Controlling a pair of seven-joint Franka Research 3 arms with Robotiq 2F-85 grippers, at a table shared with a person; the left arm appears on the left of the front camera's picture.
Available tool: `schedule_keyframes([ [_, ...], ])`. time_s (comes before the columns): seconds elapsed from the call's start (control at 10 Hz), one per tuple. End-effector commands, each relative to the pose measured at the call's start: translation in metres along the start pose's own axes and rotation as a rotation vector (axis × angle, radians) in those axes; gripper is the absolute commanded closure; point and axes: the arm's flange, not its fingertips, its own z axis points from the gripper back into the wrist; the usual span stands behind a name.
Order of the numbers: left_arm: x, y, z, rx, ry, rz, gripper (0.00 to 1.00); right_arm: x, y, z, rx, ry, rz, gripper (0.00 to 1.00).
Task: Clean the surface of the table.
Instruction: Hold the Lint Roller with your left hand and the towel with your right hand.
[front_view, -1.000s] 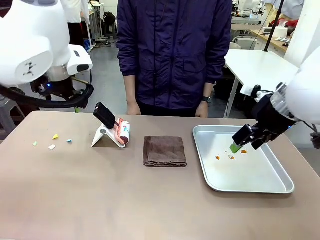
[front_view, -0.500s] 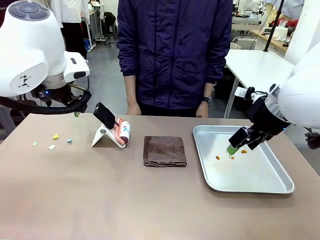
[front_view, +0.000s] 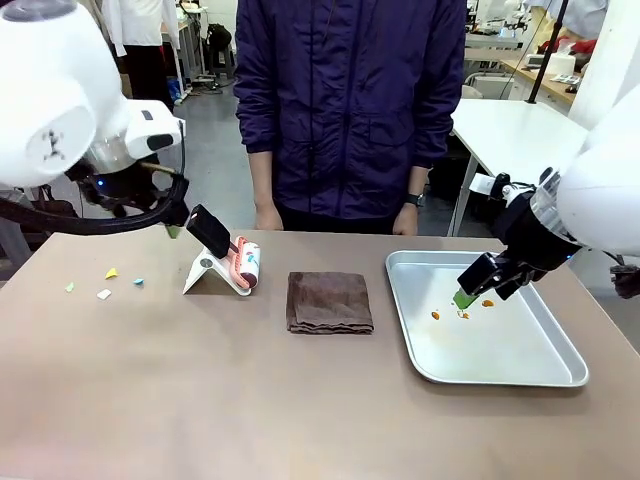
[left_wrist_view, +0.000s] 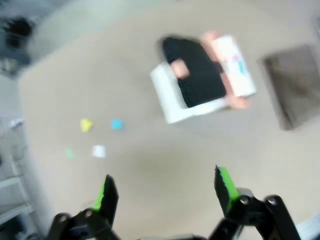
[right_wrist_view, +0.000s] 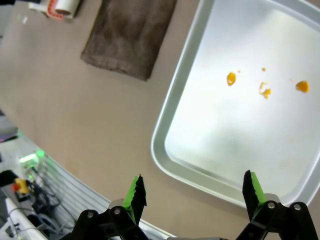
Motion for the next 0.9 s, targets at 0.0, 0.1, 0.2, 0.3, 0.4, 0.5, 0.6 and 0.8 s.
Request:
schedule_keyframes([
  [0.0, 0.009, 0.050, 0.031, -0.502, 0.270, 0.001, 0.00, -0.002, -0.019, 0.024, 0.184, 0.007, -0.092, 0.00],
  [0.1, 0.005, 0.084, 0.031, -0.708, 0.365, 0.036, 0.00, -0.006, -0.040, 0.041, 0.375, 0.038, -0.169, 0.00],
  [0.2, -0.001, 0.109, 0.031, -0.831, 0.404, 0.087, 0.00, -0.008, -0.052, 0.052, 0.520, 0.062, -0.275, 0.00],
  [0.3, -0.009, 0.133, 0.027, -0.898, 0.418, 0.173, 0.00, -0.011, -0.062, 0.061, 0.661, 0.104, -0.381, 0.00],
  [0.4, -0.016, 0.153, 0.016, -0.935, 0.436, 0.237, 0.00, -0.017, -0.072, 0.066, 0.724, 0.128, -0.465, 0.00],
  [0.5, -0.024, 0.176, 0.000, -1.049, 0.455, 0.295, 0.00, -0.029, -0.084, 0.070, 0.801, 0.131, -0.519, 0.00],
  [0.6, -0.034, 0.201, -0.022, -1.104, 0.471, 0.381, 0.00, -0.045, -0.104, 0.072, 0.856, 0.101, -0.562, 0.00],
  [0.8, -0.051, 0.238, -0.053, -1.214, 0.463, 0.462, 0.00, -0.074, -0.151, 0.080, 0.961, 0.010, -0.641, 0.00],
])
